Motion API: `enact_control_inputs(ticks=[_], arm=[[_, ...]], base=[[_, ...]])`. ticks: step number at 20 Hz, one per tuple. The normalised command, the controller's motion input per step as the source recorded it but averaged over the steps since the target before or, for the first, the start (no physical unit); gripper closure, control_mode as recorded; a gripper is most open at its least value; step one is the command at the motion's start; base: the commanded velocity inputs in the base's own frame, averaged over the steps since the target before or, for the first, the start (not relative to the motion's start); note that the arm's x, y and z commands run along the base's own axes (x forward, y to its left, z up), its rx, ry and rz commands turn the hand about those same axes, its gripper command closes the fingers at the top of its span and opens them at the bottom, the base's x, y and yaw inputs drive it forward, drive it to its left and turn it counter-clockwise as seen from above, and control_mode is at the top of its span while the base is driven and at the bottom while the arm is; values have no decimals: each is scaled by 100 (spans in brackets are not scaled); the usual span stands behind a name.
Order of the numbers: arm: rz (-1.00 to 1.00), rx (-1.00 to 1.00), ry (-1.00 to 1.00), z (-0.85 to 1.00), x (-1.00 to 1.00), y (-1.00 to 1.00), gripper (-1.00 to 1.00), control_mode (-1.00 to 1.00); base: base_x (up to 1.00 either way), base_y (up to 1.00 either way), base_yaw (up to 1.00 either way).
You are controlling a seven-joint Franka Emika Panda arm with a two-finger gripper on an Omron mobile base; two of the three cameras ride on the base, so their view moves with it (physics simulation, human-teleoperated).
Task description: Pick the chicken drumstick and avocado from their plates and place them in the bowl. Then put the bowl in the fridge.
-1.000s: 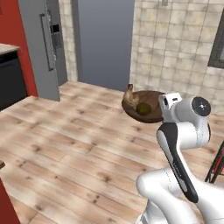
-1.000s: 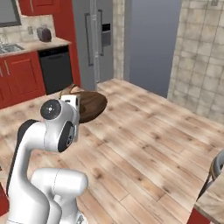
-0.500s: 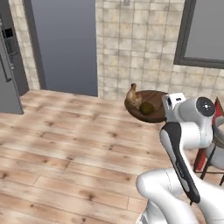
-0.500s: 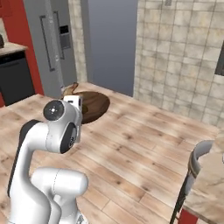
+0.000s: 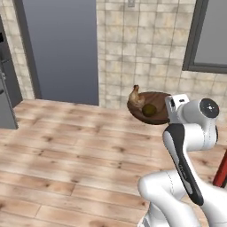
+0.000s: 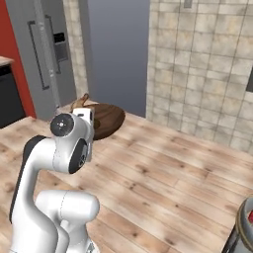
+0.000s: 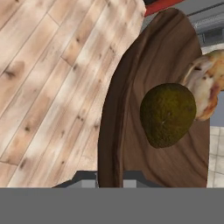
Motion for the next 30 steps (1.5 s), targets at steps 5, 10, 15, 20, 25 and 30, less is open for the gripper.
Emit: enact_control_inputs(ticks=[5,10,15,20,25,30], arm=[[0,0,0,0,0,0,100,100],[0,0,0,0,0,0,100,100],[0,0,0,0,0,0,100,100],[0,0,0,0,0,0,100,100],[0,0,0,0,0,0,100,100],[0,0,0,0,0,0,100,100]], base=[[92,33,-12],[92,34,-11],[92,35,-8],[94,36,0],[94,34,1],[94,24,6]])
